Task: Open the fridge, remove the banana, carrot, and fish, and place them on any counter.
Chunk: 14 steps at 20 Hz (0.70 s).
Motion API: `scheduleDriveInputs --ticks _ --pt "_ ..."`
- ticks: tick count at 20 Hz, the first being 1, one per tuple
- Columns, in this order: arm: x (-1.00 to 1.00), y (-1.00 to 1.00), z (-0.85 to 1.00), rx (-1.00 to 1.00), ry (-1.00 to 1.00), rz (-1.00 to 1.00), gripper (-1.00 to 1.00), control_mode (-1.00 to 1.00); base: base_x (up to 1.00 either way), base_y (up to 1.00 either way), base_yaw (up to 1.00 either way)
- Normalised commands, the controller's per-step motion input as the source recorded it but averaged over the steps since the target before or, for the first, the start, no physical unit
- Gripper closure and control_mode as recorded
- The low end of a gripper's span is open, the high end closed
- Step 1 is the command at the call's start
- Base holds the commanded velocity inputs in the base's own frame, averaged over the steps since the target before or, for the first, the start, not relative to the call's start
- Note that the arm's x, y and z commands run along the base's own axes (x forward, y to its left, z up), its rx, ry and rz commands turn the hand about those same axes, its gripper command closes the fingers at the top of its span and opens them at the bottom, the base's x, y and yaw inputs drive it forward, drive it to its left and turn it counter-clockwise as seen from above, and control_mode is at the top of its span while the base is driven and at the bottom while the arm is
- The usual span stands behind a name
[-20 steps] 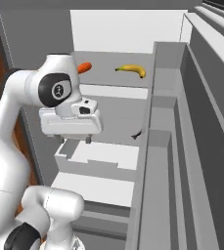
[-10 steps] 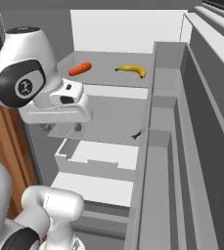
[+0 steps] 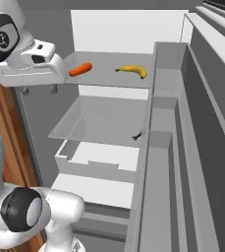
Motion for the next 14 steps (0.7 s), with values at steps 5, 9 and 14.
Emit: scheduleDriveInputs --ticks 5,9,14 --pt "1.0 0.58 0.04 0.08 0.0 -0.01 -1.0 -1.0 0.0 0.0 0.0" --pt "0.99 0.06 -0.02 0.12 -0.05 -0.03 -1.0 -1.0 0.0 0.0 0.0" --pt "0.75 0.0 -0.12 0.05 -0.15 -0.06 -1.0 -1.0 0.0 0.0 0.0"
